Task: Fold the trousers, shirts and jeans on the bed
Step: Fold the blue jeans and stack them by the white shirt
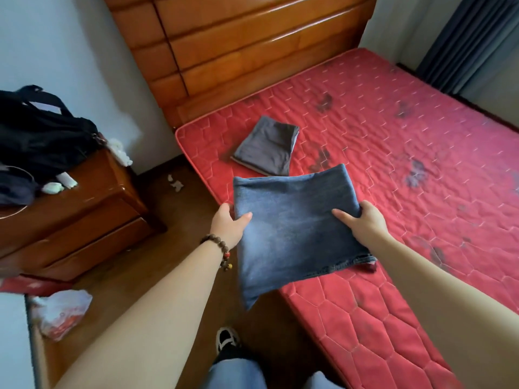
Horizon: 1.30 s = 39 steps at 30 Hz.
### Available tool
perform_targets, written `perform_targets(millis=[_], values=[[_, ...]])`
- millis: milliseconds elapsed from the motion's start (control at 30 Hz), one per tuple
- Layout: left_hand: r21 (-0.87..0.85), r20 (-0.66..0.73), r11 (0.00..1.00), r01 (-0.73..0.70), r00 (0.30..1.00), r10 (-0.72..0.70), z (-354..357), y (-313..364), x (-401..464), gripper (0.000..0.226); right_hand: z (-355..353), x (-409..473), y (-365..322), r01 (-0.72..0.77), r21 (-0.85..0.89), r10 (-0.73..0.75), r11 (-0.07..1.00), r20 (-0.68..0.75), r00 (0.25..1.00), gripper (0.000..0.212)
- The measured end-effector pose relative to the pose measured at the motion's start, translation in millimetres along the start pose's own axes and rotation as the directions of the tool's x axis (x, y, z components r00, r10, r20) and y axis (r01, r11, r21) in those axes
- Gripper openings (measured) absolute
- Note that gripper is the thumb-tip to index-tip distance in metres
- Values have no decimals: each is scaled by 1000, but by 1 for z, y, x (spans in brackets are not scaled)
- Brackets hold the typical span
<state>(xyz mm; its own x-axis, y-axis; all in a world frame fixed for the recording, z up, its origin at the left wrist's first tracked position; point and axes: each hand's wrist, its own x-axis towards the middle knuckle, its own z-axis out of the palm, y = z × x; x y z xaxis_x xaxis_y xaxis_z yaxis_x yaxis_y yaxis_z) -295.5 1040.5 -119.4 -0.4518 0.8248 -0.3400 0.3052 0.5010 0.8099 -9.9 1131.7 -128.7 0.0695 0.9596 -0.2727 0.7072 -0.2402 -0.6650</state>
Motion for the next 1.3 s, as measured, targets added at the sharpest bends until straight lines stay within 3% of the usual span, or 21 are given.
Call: perform_targets(millis=[233,467,600,667,767,900,1300], values=[[-22,78,1000,1,997,0,-52,-6,86,27,49,28,-63,-36,-19,36,999,0,999,37],[-23,139,998,58,989,-55,-56,-3,181,29,78,96,-106,-34,-56,32,998,-24,999,21],[-183,172,974,136,980,-104,-39,9,243,43,82,166,-126,0,-89,-3,996,-26,1000,20],[-215,198,966,146,975,-103,-28,17,274,39,83,208,-137,32,-130,-34,991,-6,999,19],[-324,273,900,292,940,-206,-9,28,317,16,86,273,-152,72,-188,-66,980,40,997,19],[-378,344,793,477,868,-358,18,39,363,17,99,350,-166,111,-261,-80,959,129,988,21],[-533,414,574,621,783,-463,86,-5,490,21,188,524,-182,256,-503,-132,825,268,954,33]])
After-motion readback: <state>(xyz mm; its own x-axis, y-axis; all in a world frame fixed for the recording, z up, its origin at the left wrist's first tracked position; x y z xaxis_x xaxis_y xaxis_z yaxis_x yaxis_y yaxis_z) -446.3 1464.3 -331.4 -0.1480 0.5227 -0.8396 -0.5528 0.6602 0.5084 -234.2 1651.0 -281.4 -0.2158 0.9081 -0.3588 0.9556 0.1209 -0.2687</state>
